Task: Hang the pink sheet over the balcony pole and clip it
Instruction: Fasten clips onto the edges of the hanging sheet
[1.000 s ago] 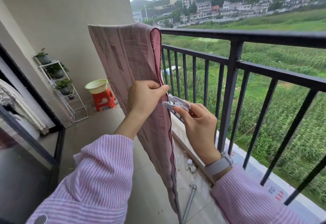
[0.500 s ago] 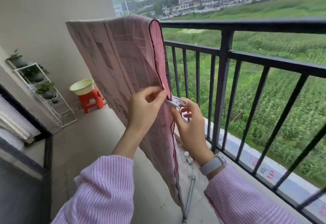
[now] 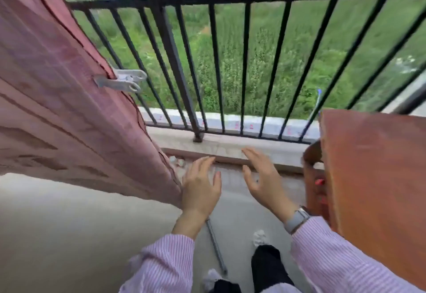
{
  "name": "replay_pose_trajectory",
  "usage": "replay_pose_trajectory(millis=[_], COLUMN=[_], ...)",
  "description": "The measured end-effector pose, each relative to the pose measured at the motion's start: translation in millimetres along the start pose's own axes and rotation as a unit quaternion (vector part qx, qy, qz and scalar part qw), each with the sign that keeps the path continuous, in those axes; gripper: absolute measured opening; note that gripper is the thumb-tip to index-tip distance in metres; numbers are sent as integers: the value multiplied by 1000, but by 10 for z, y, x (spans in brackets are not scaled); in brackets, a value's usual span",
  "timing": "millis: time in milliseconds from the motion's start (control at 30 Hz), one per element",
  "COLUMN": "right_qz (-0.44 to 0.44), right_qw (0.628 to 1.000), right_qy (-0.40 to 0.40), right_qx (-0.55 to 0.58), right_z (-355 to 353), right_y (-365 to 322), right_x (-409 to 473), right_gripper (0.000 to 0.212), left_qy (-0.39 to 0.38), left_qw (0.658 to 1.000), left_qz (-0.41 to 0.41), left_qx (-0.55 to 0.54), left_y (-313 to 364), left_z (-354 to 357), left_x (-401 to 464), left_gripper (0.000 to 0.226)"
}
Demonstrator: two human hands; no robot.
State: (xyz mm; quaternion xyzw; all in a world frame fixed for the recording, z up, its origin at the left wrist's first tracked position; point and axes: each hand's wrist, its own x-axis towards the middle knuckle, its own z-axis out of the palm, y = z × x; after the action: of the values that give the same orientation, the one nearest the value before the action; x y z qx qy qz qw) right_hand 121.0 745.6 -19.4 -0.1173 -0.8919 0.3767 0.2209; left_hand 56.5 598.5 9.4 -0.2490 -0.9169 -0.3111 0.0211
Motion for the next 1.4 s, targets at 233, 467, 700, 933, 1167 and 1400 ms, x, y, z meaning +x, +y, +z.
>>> replay_pose_trajectory(millis=[233,467,700,933,1167,1400], right_qz=[225,468,613,641,425,328], right_qw=[950,822,758,748,884,929], right_qy=[83,58,77,124,196,76], right_qx=[-201,-320,-211,-124,-5,155], right_z=[-793,-1448,-1841,-1890,-1590,-712], right_y=[823,1200,1481,1596,1057,347], right_x=[-1690,-3095,-3724,-3587,-2576,-1411], right_gripper=[39,30,48,39,16,28], left_qy=[-248,-425,-541,-569,-506,-311], left_qw=[948,838,711,735,841,901], left_qz=[189,326,396,344,46,-79], left_qx=[60,102,214,132,-188,-293], left_y=[743,1509,1630,1558,1322,572], left_z=[1156,2055,2468,2437,1889,1004], left_x=[-618,-1587,-2113,-1930,-1468,-804], left_gripper=[38,55,73,58,52,15])
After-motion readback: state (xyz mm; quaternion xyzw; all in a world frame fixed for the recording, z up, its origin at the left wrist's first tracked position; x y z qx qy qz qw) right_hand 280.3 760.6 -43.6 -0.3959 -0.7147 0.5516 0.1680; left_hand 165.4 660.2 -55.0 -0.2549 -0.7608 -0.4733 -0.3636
